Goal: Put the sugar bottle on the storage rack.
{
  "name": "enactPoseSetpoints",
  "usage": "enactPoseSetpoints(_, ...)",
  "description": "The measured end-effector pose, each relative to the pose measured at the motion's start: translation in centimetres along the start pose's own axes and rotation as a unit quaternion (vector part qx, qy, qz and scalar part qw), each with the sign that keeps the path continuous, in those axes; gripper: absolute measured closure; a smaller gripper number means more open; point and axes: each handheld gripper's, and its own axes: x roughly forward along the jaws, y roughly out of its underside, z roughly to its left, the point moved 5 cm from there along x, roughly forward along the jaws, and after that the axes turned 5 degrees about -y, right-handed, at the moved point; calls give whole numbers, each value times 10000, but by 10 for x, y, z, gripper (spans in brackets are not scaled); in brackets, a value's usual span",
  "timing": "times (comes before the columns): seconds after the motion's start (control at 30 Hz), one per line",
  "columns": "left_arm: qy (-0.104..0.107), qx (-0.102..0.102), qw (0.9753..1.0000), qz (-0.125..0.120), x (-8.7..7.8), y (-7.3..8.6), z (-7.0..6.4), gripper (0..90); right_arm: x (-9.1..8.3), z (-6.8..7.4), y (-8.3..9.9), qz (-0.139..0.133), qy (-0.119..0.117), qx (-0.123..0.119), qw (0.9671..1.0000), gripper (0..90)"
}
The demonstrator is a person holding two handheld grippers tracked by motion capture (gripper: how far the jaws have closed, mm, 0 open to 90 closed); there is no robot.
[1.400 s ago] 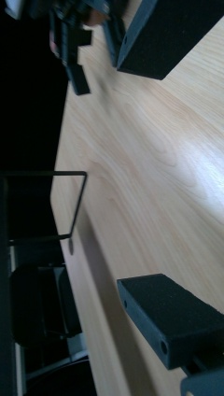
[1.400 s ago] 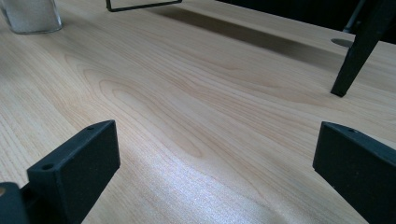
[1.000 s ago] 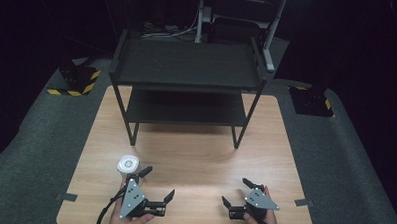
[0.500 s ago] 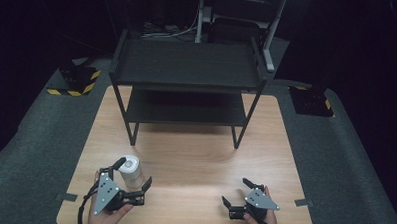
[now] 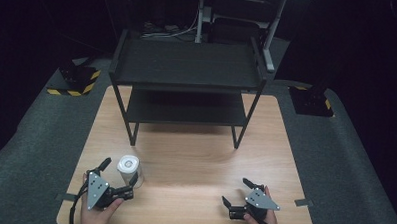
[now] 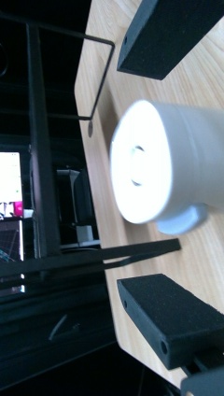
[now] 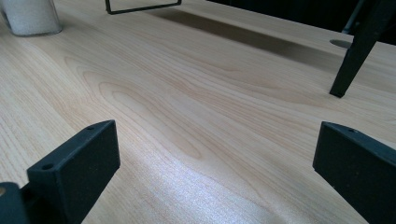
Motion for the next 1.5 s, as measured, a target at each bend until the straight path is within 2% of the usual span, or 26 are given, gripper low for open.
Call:
enactPoseSetpoints(0.1, -25, -39, 9999, 167, 4, 10, -2, 5, 0, 0, 0, -5, -7, -8, 10000, 6)
enactPoseSetpoints(0.4, 20, -110, 9989, 452, 12, 19, -9, 5, 0, 0, 0, -15, -13, -13, 10000, 6)
enactPoseSetpoints(0.53, 76, -224, 9983, 536, 14, 23, -11, 10, 0, 0, 0, -18, -18, -14, 10000, 5)
enactPoseSetpoints(0.57, 113, -229, 9983, 520, 14, 25, -12, 50, 0, 0, 0, -18, -17, -16, 10000, 6)
enactPoseSetpoints(0.73, 124, -187, 9985, 506, 14, 24, -17, 100, 0, 0, 1, -24, -23, -24, 10000, 6)
enactPoseSetpoints(0.87, -13, -210, 9986, 494, 15, 23, -22, 144, 0, 0, 1, -26, -31, -33, 10000, 6)
enactPoseSetpoints(1.13, -332, -115, 9984, 444, 16, 21, -31, 217, 0, -1, 1, -31, -32, -44, 10000, 6)
enactPoseSetpoints(1.33, -408, -169, 9982, 395, 15, 20, -31, 292, 0, 0, 1, -34, -27, -51, 10000, 5)
enactPoseSetpoints(1.5, -412, -205, 9982, 386, 16, 19, -31, 294, 0, 0, 1, -39, -29, -58, 10000, 6)
